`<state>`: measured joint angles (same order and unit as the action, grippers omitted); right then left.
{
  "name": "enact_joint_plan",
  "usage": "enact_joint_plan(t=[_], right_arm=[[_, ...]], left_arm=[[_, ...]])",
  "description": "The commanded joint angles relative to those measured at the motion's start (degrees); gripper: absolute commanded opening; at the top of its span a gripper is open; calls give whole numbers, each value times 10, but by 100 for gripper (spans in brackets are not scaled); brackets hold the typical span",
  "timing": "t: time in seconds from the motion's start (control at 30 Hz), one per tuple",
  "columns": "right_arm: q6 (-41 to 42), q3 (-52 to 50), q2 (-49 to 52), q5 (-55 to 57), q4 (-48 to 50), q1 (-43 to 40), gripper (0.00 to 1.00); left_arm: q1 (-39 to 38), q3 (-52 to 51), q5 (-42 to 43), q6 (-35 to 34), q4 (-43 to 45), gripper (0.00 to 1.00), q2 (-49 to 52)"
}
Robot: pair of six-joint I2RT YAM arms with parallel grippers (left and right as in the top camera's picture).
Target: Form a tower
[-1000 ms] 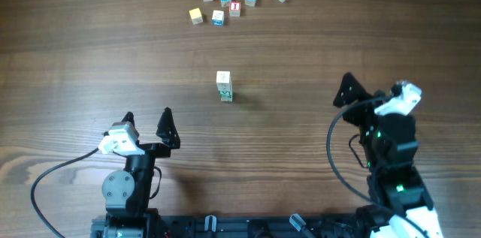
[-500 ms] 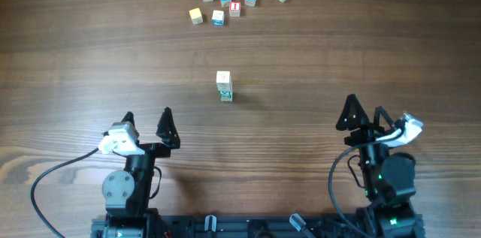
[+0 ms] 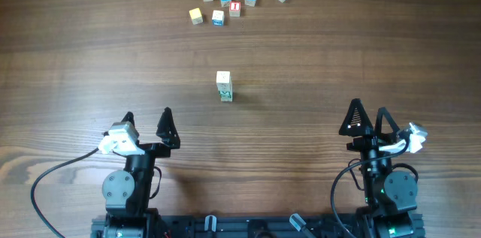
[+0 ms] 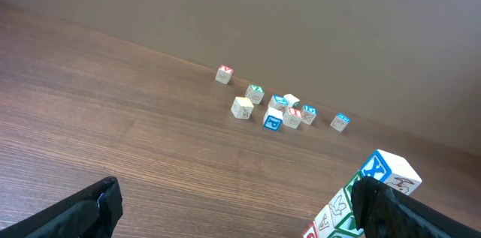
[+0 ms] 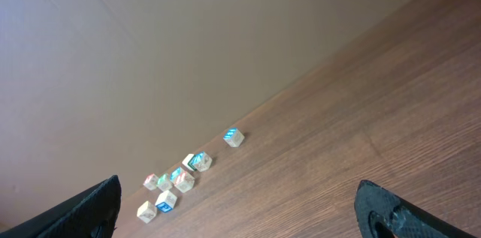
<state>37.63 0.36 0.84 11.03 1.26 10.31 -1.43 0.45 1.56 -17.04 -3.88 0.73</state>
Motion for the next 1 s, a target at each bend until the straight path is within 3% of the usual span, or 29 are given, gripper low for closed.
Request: enact_joint_plan(t=[0.0,0.47,0.57,0.8,0.97], right_arm=[[1,-1,-7,6,1,-3,100],[2,-1,-6,6,2,-2,100],[47,-1,-6,13,3,-2,100],[-209,-1,-4,21,4,-2,100],[-226,-1,-4,21,3,-2,100]], left_arm=[[2,-1,9,1,-4,100,-5],[2,-1,9,1,-4,100,-5],[2,-1,9,1,-4,100,-5],[2,-1,9,1,-4,100,-5],[2,-1,9,1,-4,100,-5]])
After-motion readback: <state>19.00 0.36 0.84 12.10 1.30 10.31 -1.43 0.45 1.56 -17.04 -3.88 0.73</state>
